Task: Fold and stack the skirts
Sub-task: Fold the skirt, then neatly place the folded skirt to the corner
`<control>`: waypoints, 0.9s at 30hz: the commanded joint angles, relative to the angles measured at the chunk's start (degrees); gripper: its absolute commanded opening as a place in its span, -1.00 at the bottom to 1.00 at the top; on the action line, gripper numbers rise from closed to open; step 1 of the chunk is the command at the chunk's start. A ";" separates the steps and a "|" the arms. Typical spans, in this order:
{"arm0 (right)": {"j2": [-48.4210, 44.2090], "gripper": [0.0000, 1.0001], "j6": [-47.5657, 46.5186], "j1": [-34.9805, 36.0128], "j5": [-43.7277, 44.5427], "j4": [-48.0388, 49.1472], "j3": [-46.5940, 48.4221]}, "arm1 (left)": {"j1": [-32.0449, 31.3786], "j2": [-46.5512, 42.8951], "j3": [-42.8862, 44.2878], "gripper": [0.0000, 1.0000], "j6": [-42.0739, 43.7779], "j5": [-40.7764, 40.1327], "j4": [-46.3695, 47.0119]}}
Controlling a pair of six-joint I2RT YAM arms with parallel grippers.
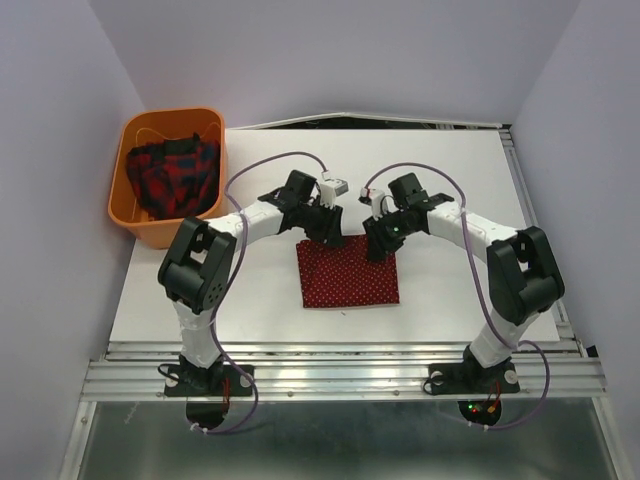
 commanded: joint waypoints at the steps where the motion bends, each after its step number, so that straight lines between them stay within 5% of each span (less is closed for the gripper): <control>1: 0.27 -0.23 1.27 -0.19 7.11 4.39 -0.25 | 2.19 0.81 1.86 -0.11 -1.32 -3.24 1.23; 8: 2.02 -0.17 2.59 -0.19 15.90 5.18 -0.08 | 6.06 2.22 3.26 -0.12 -0.45 -8.08 -0.61; 12: 3.08 -0.03 2.15 -0.19 20.38 3.08 3.25 | 6.50 -0.58 5.11 0.09 3.76 -7.73 -4.57; 17: -1.22 0.35 3.72 1.30 19.24 -0.79 10.11 | 6.59 -15.14 0.65 0.28 7.47 -11.94 -4.57; 19: -3.15 0.48 4.95 2.88 21.96 -1.06 10.29 | 6.59 -20.17 -1.56 0.83 8.44 -16.15 -3.96; 20: -4.55 0.50 5.57 4.45 22.23 -1.41 10.21 | 6.68 -25.07 -4.01 0.92 8.44 -18.25 -3.44; 27: -5.28 0.52 6.80 14.20 21.00 -2.64 5.03 | 8.26 -37.85 -9.39 0.97 13.53 -31.18 -5.01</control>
